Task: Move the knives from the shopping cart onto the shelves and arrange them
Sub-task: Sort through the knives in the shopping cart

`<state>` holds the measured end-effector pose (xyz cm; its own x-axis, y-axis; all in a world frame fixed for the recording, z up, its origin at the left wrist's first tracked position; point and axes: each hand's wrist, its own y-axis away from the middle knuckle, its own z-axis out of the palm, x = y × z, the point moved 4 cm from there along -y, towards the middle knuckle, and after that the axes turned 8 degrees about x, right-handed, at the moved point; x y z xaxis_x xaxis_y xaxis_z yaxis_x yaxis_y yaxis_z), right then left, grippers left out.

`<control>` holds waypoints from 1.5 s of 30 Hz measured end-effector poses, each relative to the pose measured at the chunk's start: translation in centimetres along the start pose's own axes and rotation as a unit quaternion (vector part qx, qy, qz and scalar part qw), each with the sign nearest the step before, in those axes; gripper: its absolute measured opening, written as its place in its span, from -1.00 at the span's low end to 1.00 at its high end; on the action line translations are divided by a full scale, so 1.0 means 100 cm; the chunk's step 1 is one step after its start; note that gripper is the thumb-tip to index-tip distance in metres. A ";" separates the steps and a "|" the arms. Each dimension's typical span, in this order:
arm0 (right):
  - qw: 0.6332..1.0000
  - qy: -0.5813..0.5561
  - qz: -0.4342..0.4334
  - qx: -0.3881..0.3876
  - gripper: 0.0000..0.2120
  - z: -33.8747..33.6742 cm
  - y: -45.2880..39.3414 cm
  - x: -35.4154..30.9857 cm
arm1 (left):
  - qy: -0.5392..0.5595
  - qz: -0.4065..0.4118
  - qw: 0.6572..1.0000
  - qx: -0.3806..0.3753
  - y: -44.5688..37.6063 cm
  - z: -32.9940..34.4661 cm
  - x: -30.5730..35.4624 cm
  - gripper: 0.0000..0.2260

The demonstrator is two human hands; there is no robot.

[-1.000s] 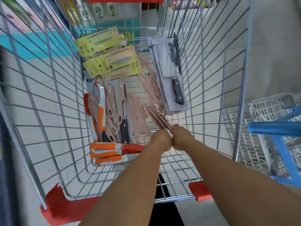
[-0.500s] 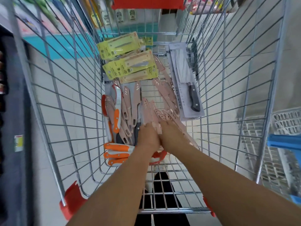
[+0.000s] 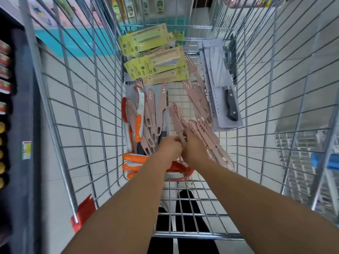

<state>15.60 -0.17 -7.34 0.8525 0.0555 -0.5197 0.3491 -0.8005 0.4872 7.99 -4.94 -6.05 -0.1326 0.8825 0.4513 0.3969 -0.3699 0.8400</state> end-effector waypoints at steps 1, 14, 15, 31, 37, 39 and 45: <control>1.000 -0.002 -0.005 -0.010 -0.63 -0.002 0.001 -0.003 | 0.015 -0.012 1.000 -0.005 0.001 0.000 0.000 -0.70; 0.996 -0.084 -0.014 -0.017 -0.56 -0.050 0.018 -0.011 | -0.042 0.080 0.996 0.028 0.030 0.006 0.026 -0.76; 0.997 -0.079 -0.021 -0.008 -0.40 -0.058 0.022 -0.006 | -0.092 0.131 0.986 0.039 0.035 0.005 0.033 -0.76; 0.958 0.281 0.031 -0.049 -0.30 -0.070 0.036 0.039 | -0.390 0.127 0.890 0.198 0.014 -0.072 0.012 -0.34; 0.991 0.117 -0.059 -0.020 -0.43 -0.042 0.011 -0.029 | -0.375 0.134 0.899 0.183 0.001 -0.086 0.017 -0.59; 0.991 0.101 -0.082 -0.032 -0.46 -0.028 0.002 -0.050 | -0.366 0.131 0.899 0.203 0.001 -0.091 0.020 -0.67; 0.990 0.102 -0.086 -0.056 -0.37 0.013 -0.022 -0.087 | -0.268 0.105 0.921 0.261 0.001 -0.102 0.007 -0.66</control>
<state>6.91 0.33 -4.75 0.8340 0.3134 -0.4541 0.5263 -0.6989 0.4843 -1.32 -7.33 -2.56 0.4092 0.8756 0.2567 0.7638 -0.4826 0.4286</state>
